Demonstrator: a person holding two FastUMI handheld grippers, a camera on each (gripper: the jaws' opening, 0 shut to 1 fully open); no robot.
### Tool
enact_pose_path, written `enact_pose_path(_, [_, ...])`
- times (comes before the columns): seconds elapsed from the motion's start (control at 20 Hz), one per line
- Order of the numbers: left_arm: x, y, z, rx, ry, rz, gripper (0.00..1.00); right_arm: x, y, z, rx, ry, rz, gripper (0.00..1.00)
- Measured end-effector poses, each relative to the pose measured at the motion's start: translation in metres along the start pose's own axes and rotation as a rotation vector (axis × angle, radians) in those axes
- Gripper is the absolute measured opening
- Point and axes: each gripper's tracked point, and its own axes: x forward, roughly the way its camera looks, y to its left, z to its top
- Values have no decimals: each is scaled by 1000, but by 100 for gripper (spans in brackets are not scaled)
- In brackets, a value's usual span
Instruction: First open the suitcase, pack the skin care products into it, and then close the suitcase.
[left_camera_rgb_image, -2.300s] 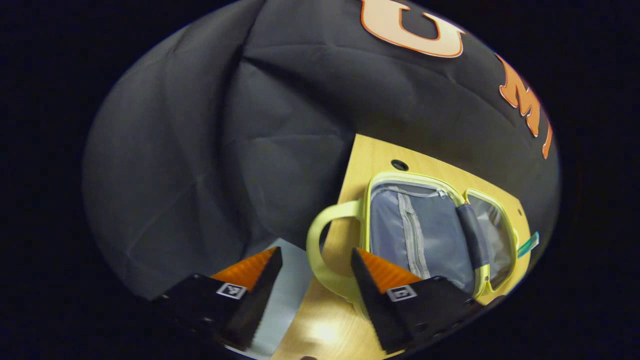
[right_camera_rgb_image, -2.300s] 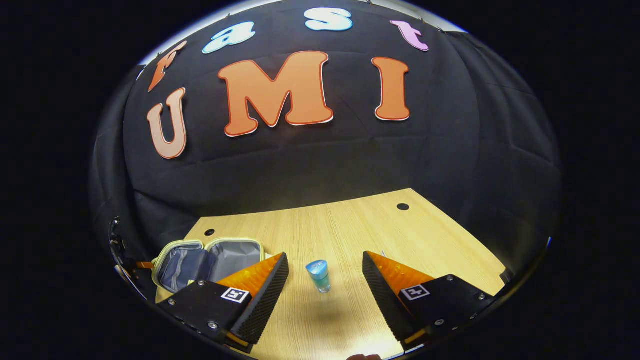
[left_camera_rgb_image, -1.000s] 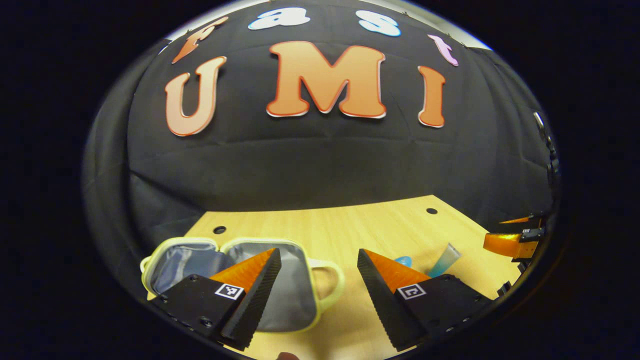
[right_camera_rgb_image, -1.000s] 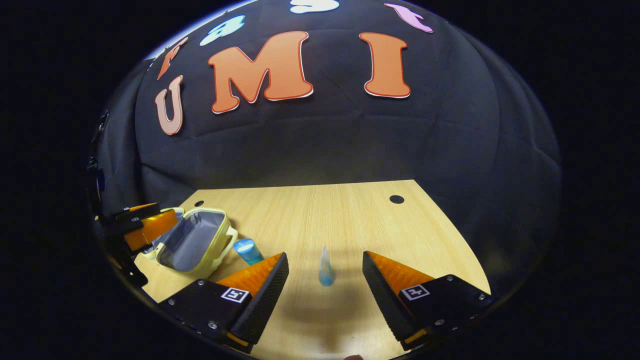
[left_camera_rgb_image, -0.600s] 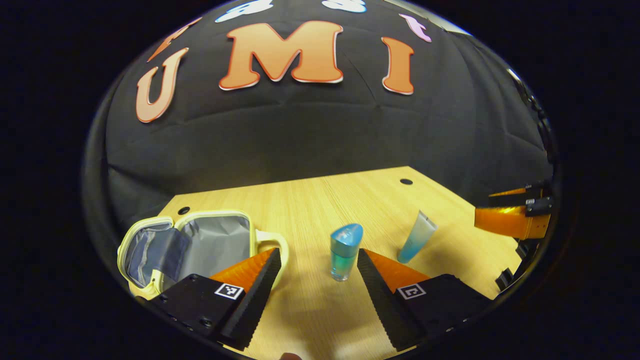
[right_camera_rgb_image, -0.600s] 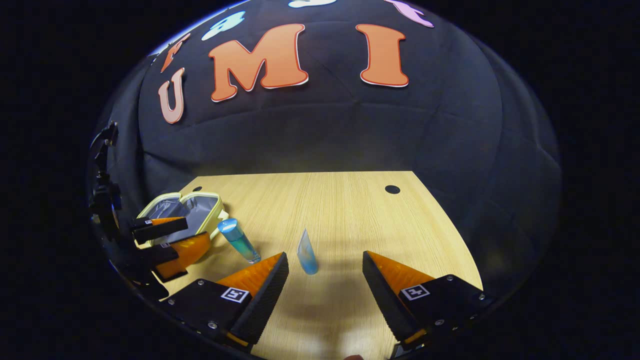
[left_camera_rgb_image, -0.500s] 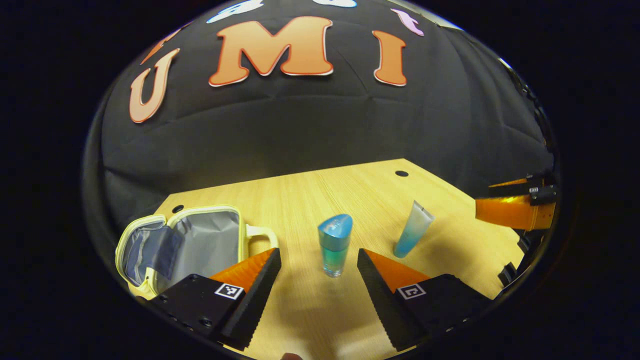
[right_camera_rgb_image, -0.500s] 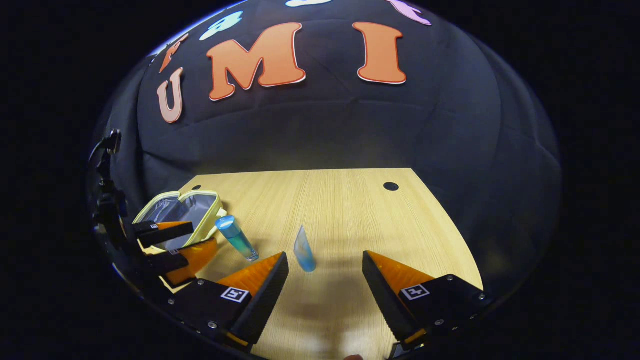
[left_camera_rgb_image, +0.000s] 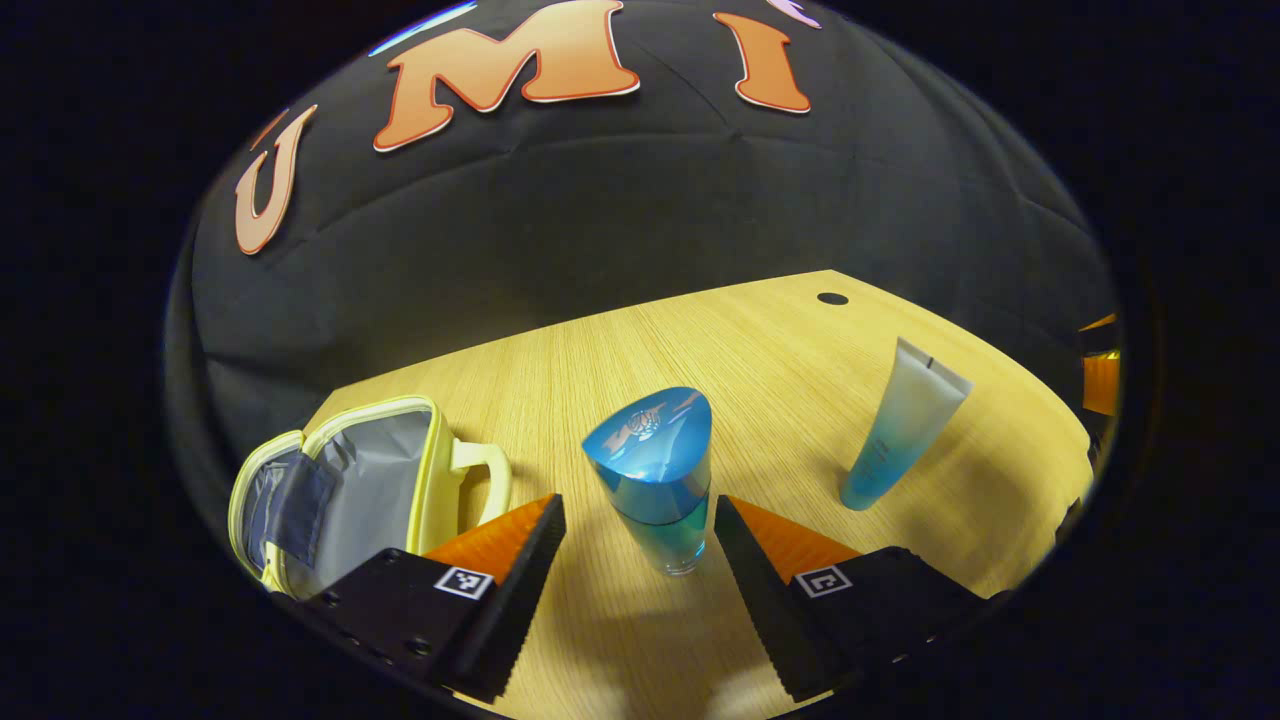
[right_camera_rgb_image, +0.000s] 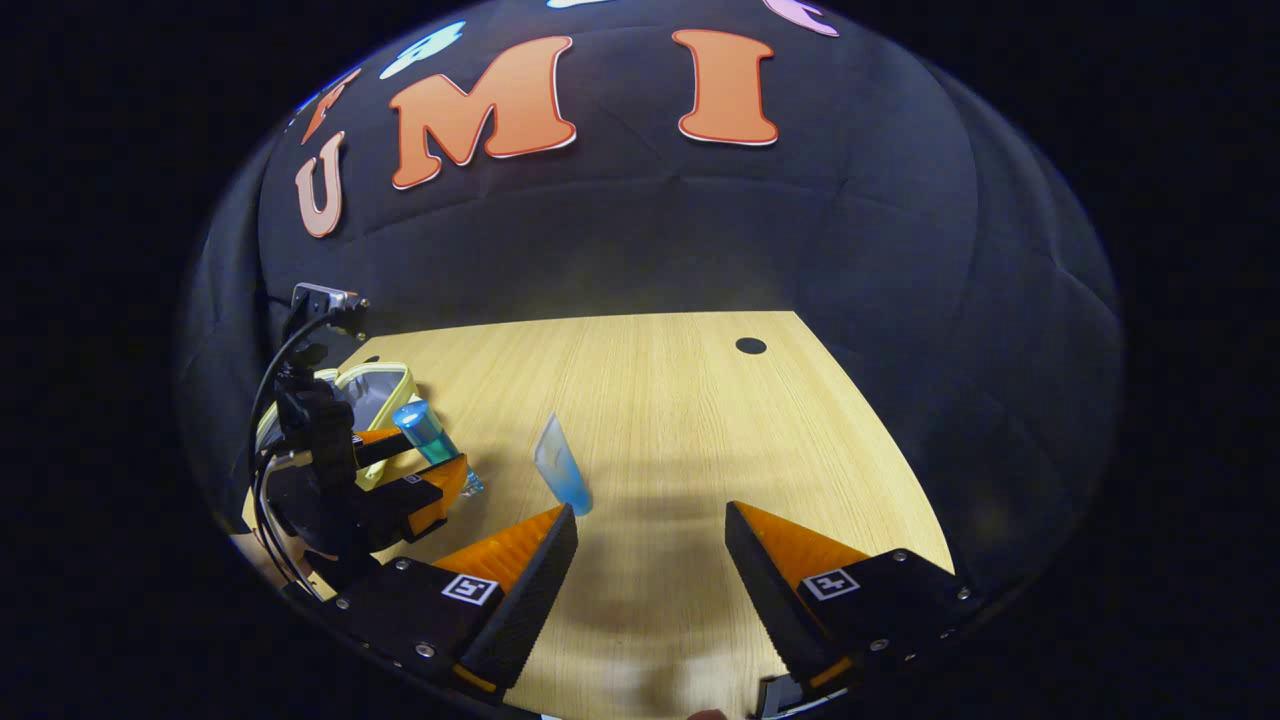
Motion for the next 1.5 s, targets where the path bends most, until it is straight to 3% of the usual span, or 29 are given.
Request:
enact_pose_path(0.2, [2, -10, 3, -42, -26, -34, 56, 0, -1, -6, -7, 13, -8, 95])
enact_pose_path(0.3, [-1, -10, 6, -66, -26, -53, 52, 1, 3, -5, -17, 11, 1, 95])
enact_pose_path(0.6, [-34, -6, 24, -89, -55, -89, 51, 15, 36, -8, -48, 20, 63, 95])
enact_pose_path(0.75, [-38, -3, 11, -94, 2, -87, 51, 23, 50, -8, -78, 16, 92, 95])
enact_pose_path(1.0, [-80, 12, 31, -140, 6, -121, 51, 51, 68, -13, -82, 37, 130, 95])
enact_pose_path(1.25, [-125, 48, 56, -190, -1, -104, 51, 94, 82, -29, -122, 78, 148, 95])
enact_pose_path(1.5, [-151, 91, 57, -230, 14, -48, 51, 124, 85, -42, -111, 124, 143, 84])
